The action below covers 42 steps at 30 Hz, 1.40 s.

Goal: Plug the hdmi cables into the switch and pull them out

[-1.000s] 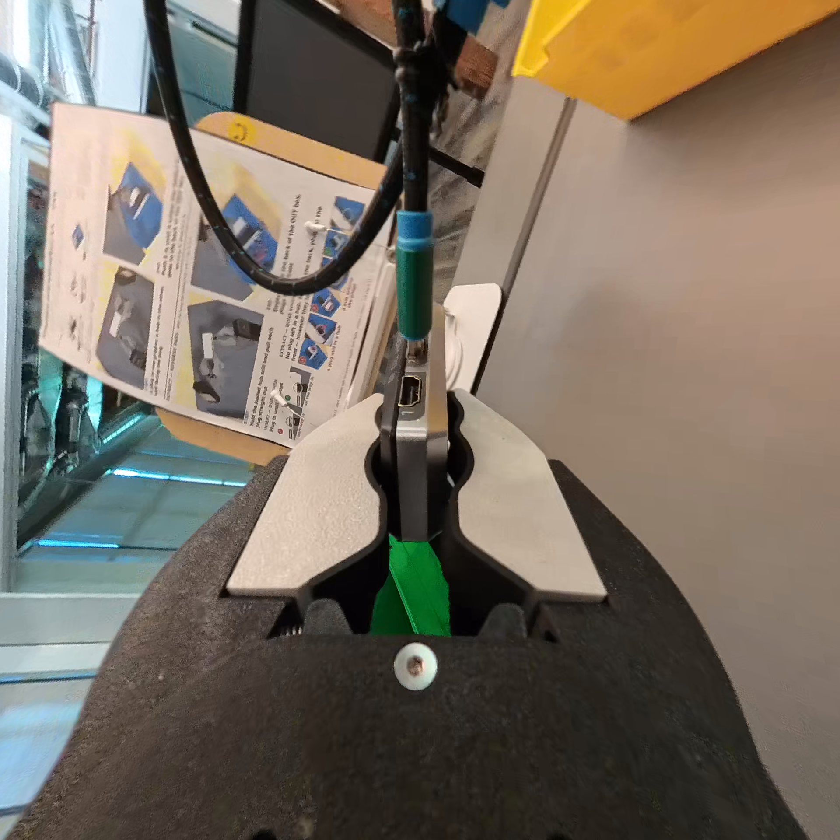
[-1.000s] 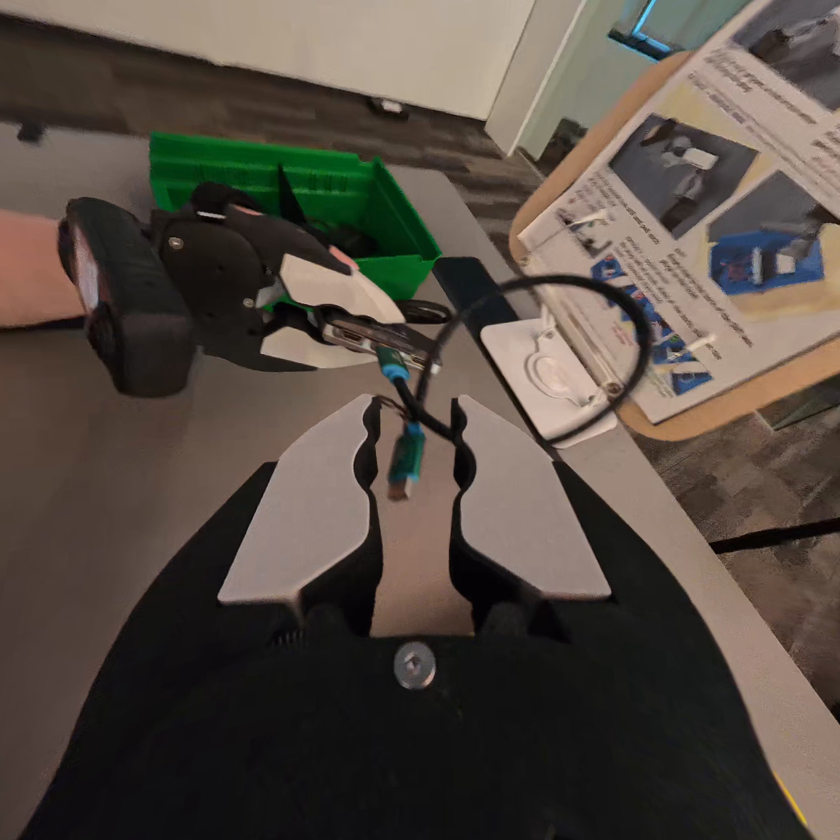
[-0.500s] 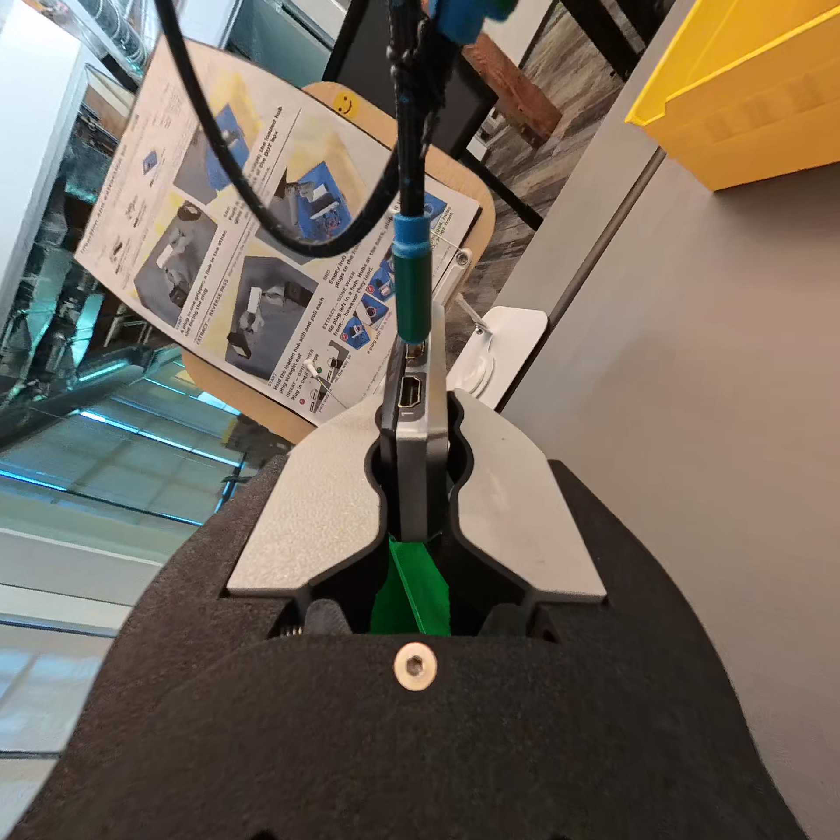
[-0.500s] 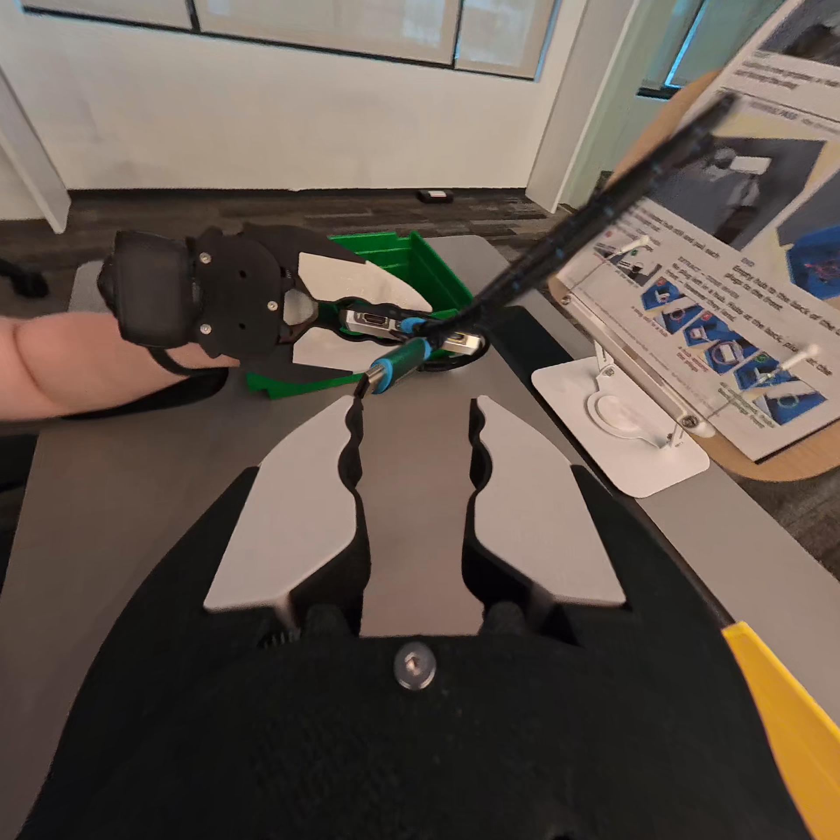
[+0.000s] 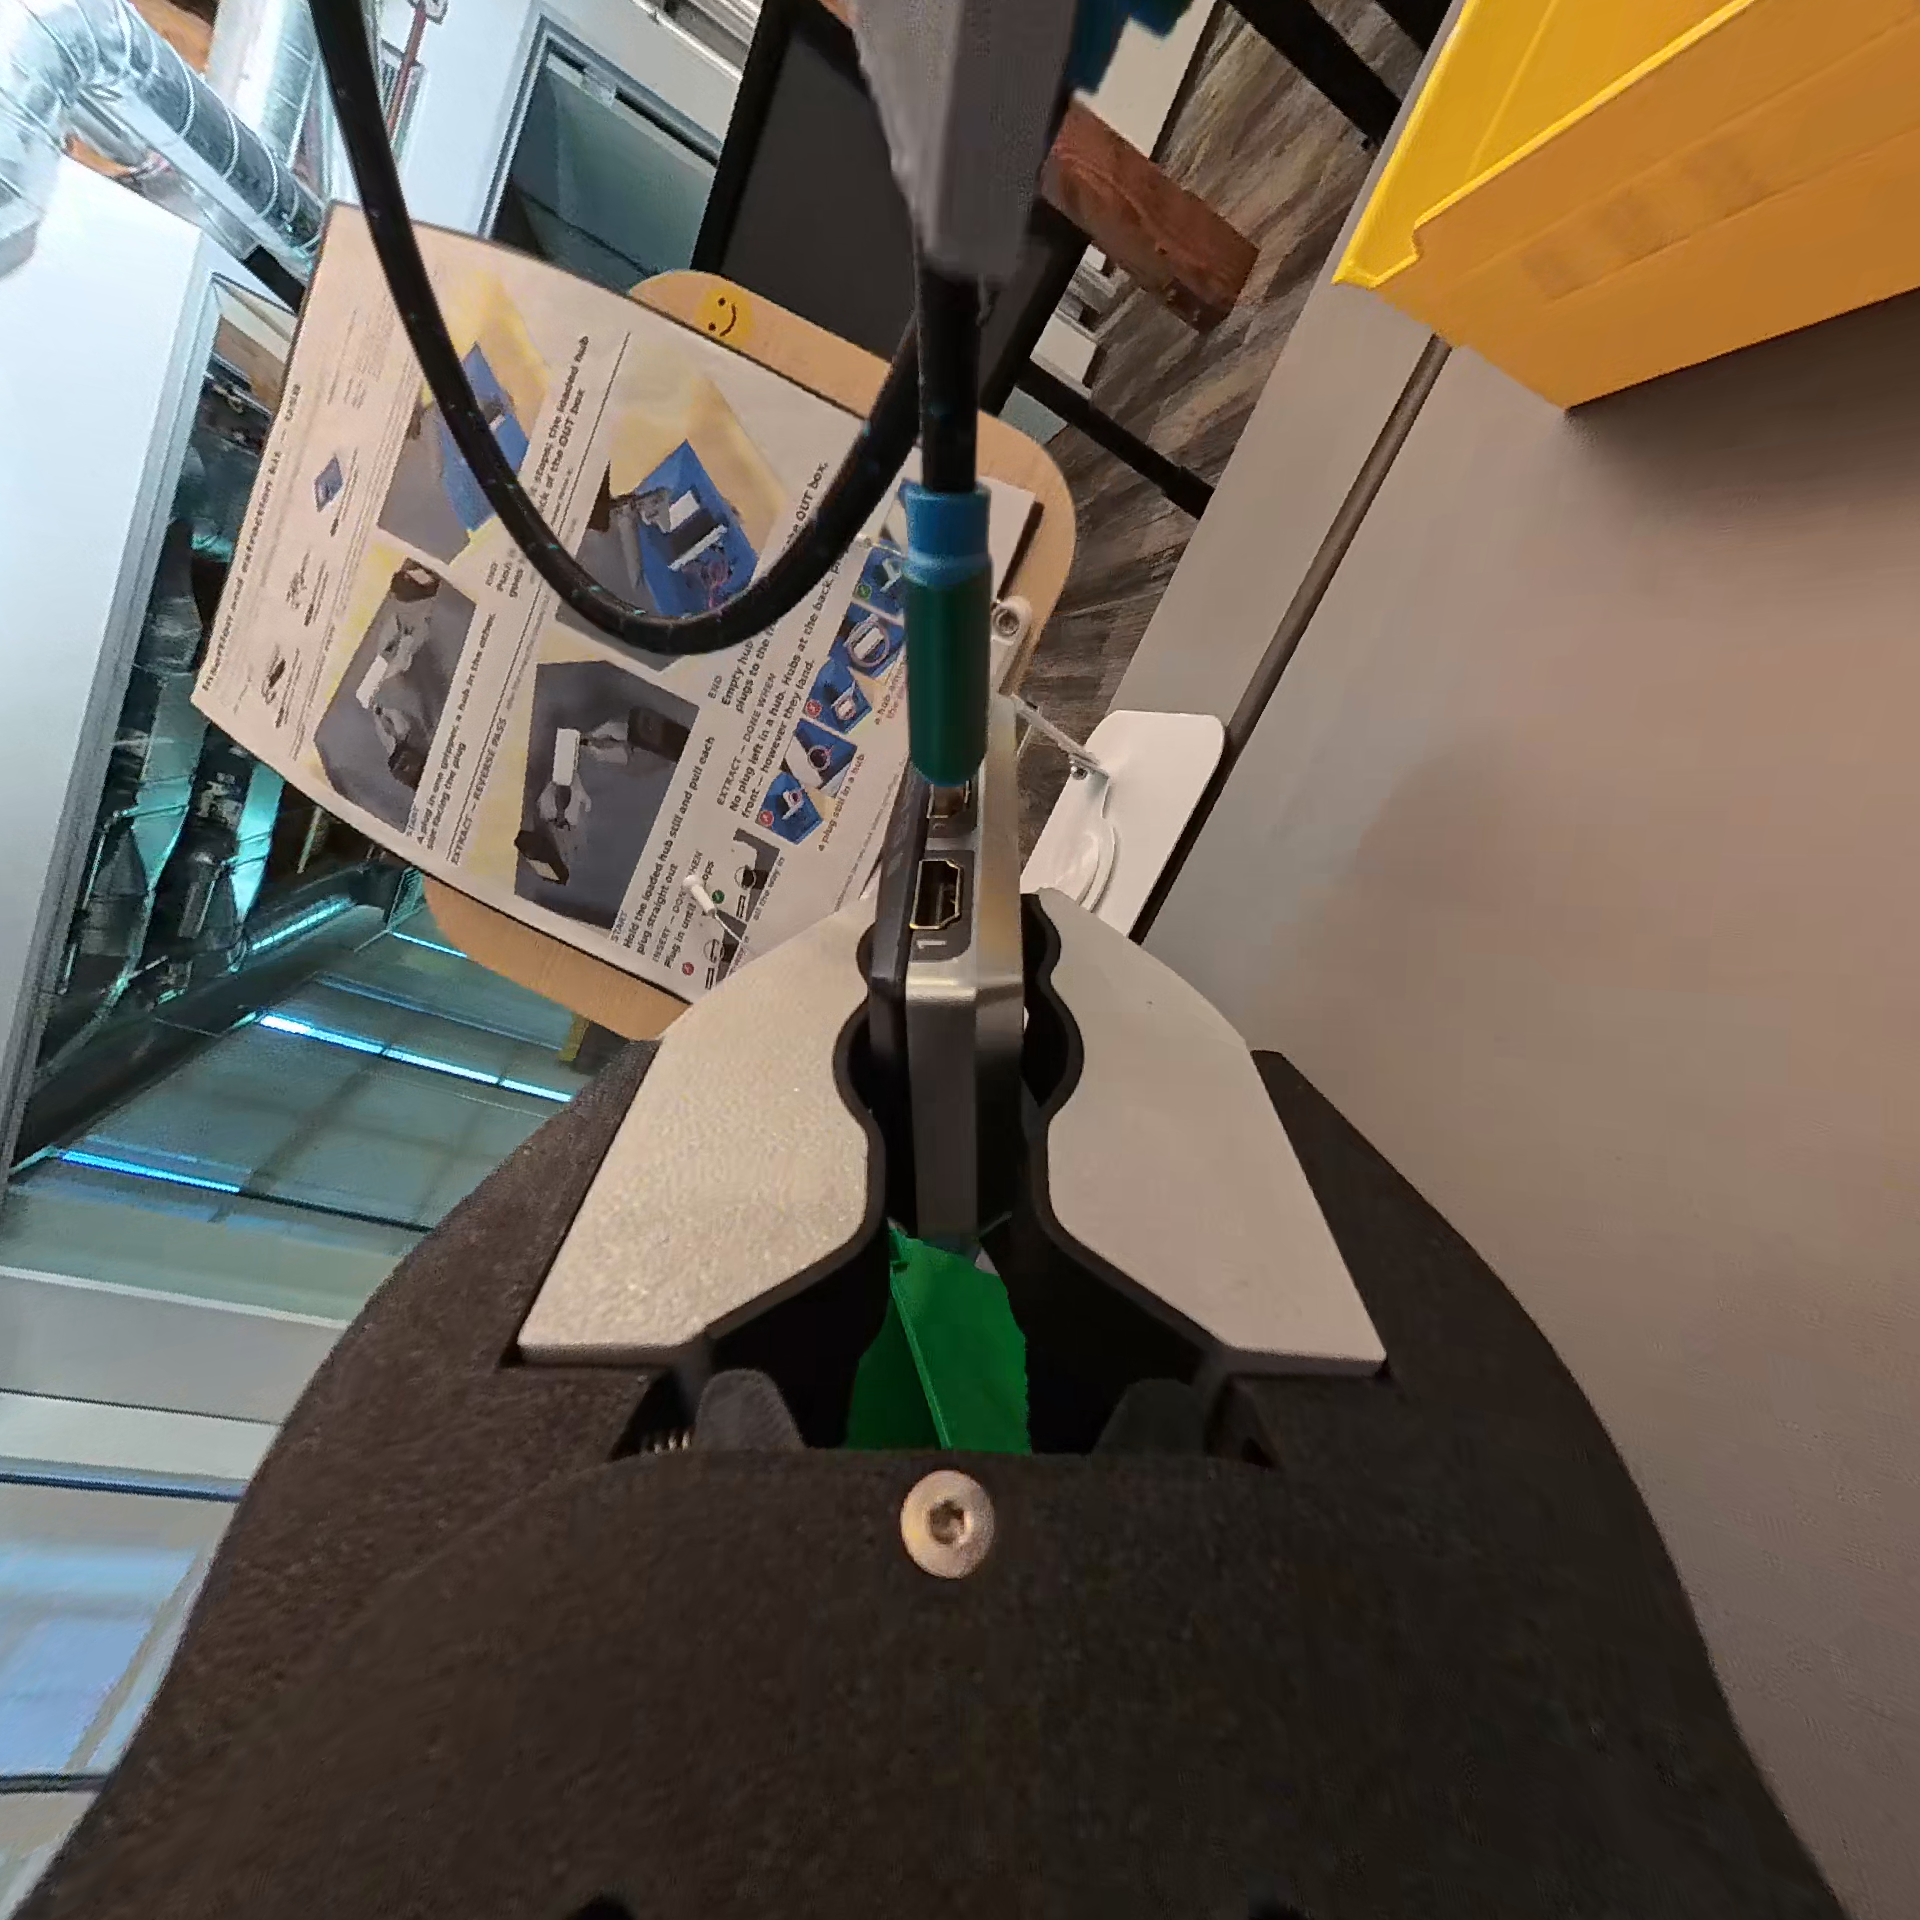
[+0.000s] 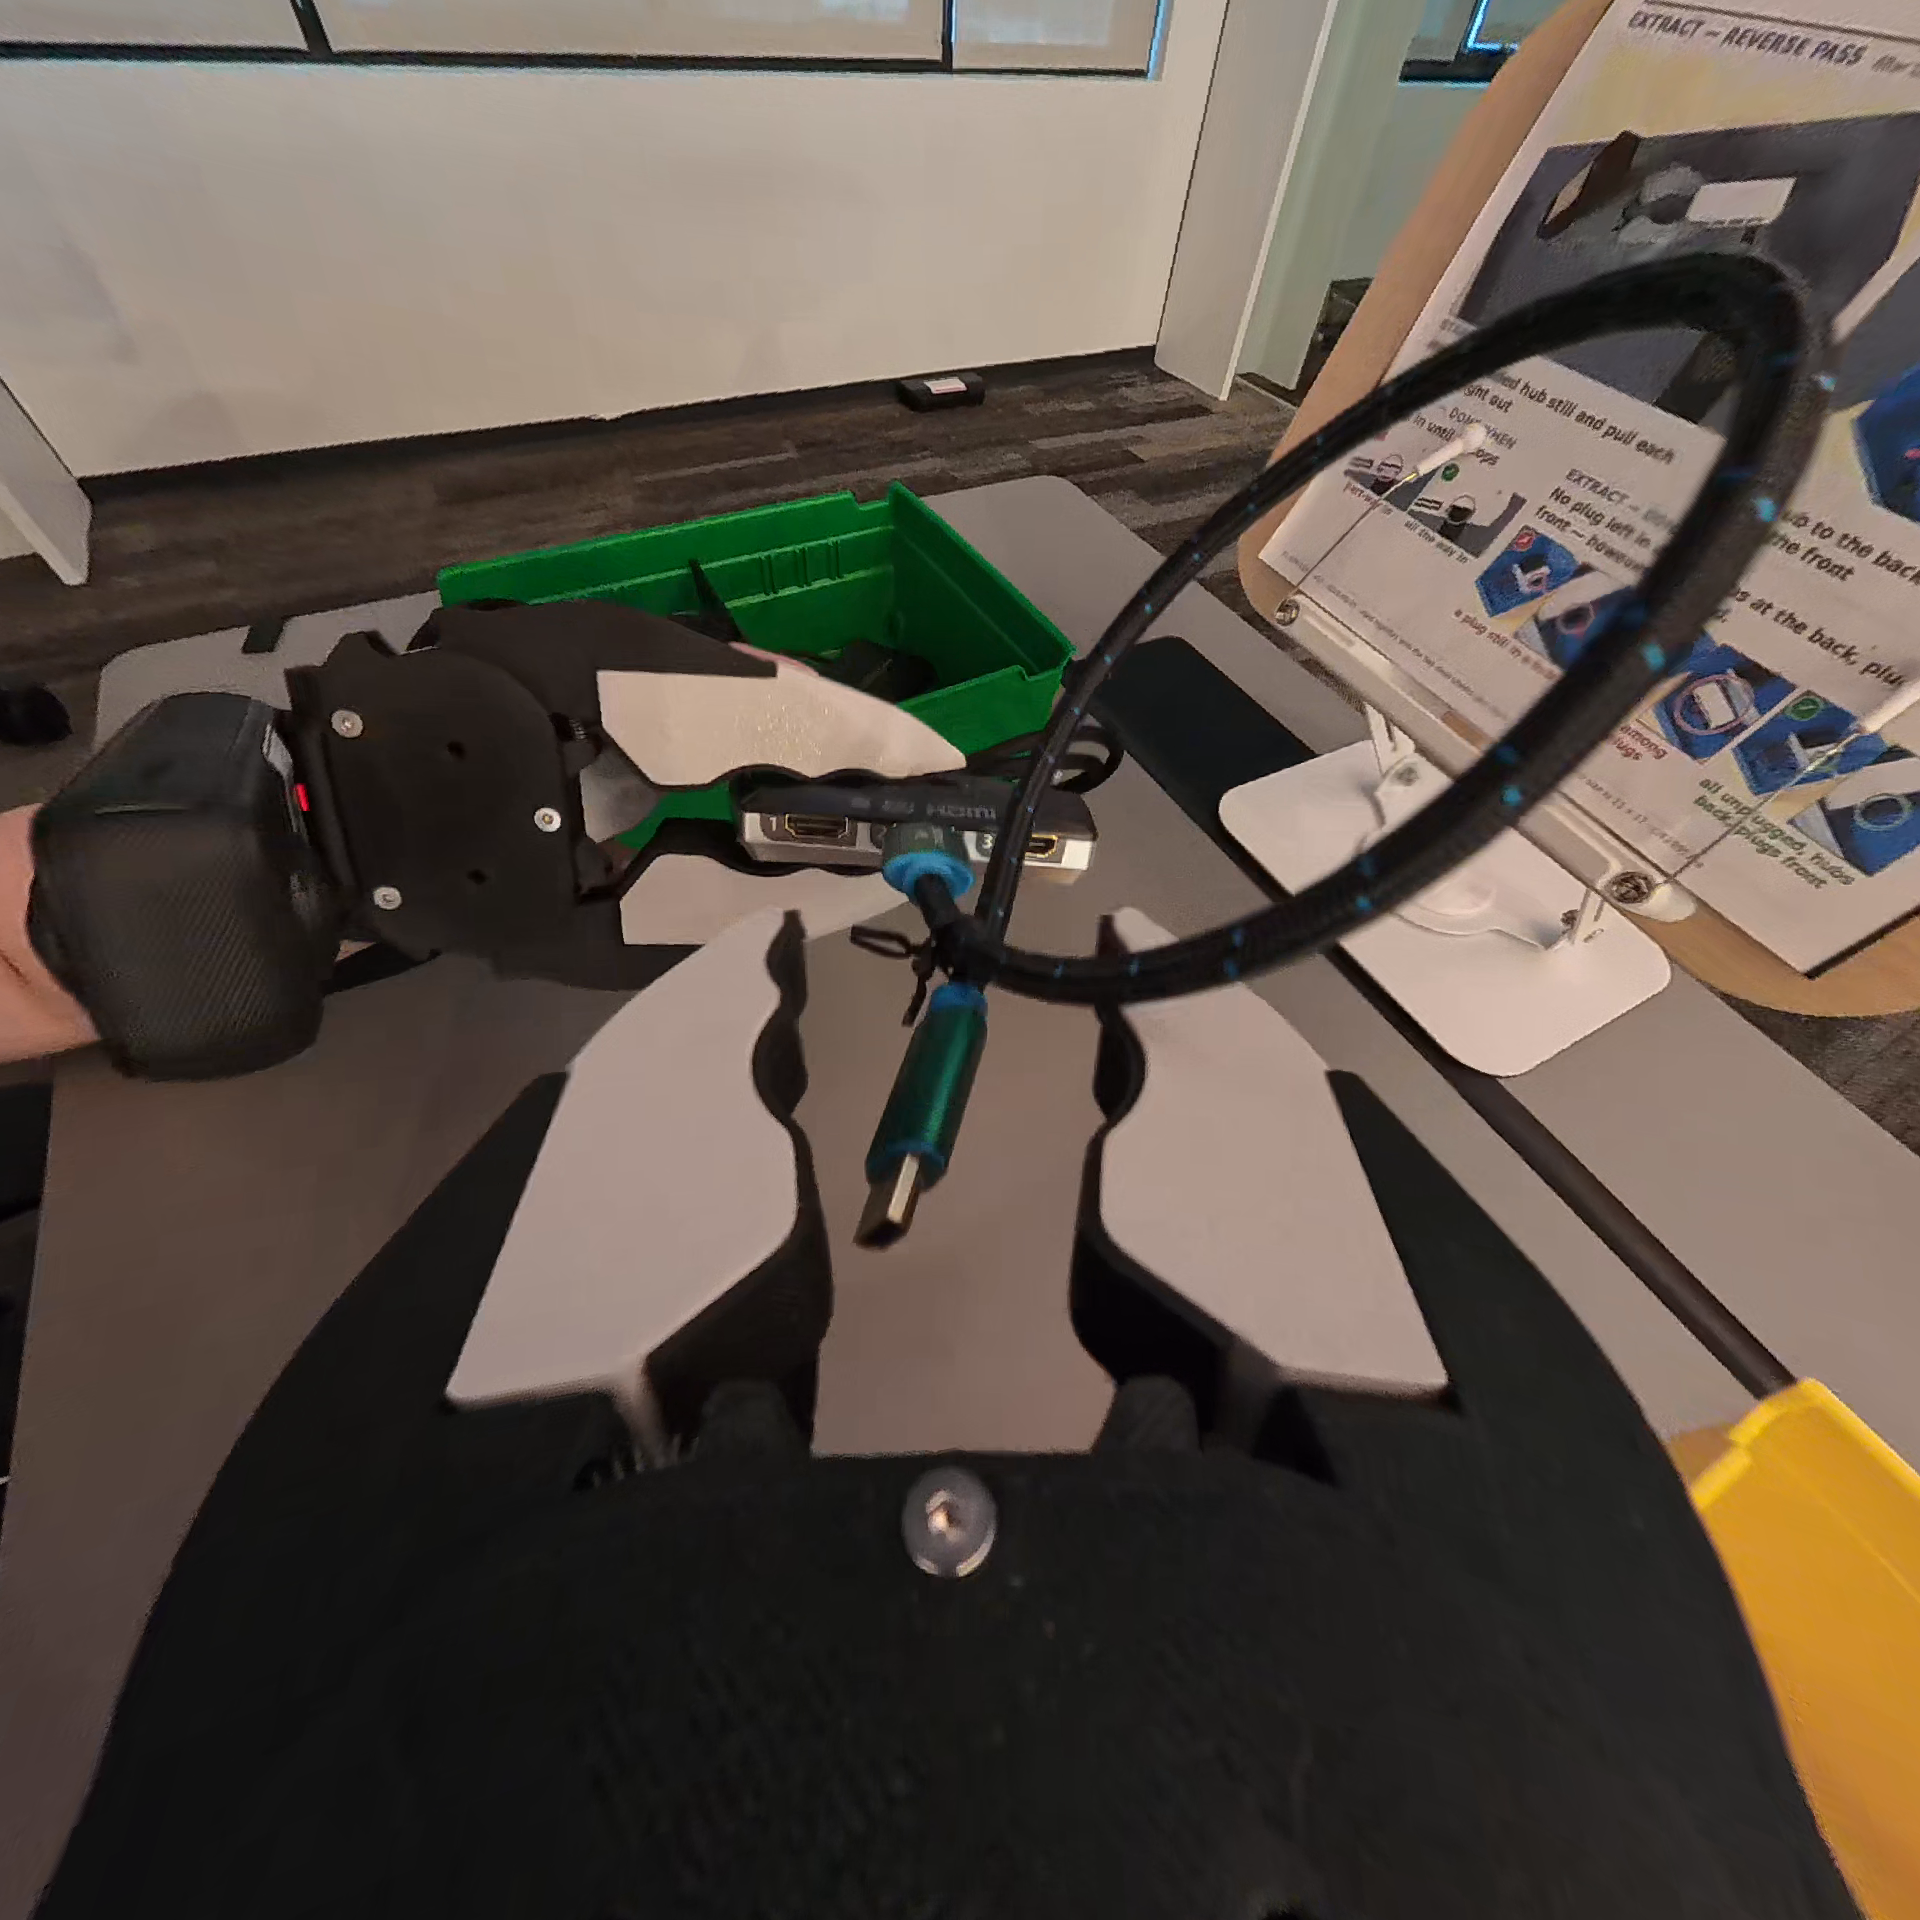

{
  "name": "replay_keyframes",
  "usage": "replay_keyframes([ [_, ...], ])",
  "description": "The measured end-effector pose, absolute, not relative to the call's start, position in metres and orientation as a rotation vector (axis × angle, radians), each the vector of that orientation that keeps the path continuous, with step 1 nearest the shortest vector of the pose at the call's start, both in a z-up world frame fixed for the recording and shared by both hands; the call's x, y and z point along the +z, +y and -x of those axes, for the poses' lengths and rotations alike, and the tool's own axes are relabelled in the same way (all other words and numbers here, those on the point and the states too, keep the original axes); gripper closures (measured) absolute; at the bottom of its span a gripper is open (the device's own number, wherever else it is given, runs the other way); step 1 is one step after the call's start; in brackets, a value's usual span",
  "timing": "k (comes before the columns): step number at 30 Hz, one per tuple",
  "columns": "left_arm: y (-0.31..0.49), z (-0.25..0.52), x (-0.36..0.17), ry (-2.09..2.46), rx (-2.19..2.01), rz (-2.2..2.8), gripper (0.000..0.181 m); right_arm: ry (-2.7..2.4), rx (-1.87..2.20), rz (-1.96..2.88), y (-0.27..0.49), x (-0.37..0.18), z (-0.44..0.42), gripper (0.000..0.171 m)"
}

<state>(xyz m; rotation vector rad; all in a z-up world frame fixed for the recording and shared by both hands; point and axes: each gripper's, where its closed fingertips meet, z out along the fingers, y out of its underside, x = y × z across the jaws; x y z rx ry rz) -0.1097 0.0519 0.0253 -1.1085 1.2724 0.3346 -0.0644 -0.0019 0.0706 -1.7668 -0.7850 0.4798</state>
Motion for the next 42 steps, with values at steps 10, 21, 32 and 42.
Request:
replay_keyframes([
  [10, 0.046, 0.104, 0.023, 1.301, 0.29, 1.089, 0.159, -0.865, 0.385, 1.713, 0.003, 0.066, 0.067, 0.131],
  [21, 0.043, 0.102, 0.021, 1.327, 0.28, 1.077, 0.159, -0.935, 0.295, 1.612, 0.004, 0.07, 0.066, 0.133],
  [32, 0.043, 0.103, 0.021, 1.333, 0.36, 1.032, 0.159, -0.913, 0.498, 1.717, 0.0, 0.059, 0.068, 0.153],
  [42, 0.042, 0.106, 0.026, 1.336, 0.454, 0.952, 0.159, -0.862, 0.535, 1.76, -0.001, 0.059, 0.072, 0.156],
])
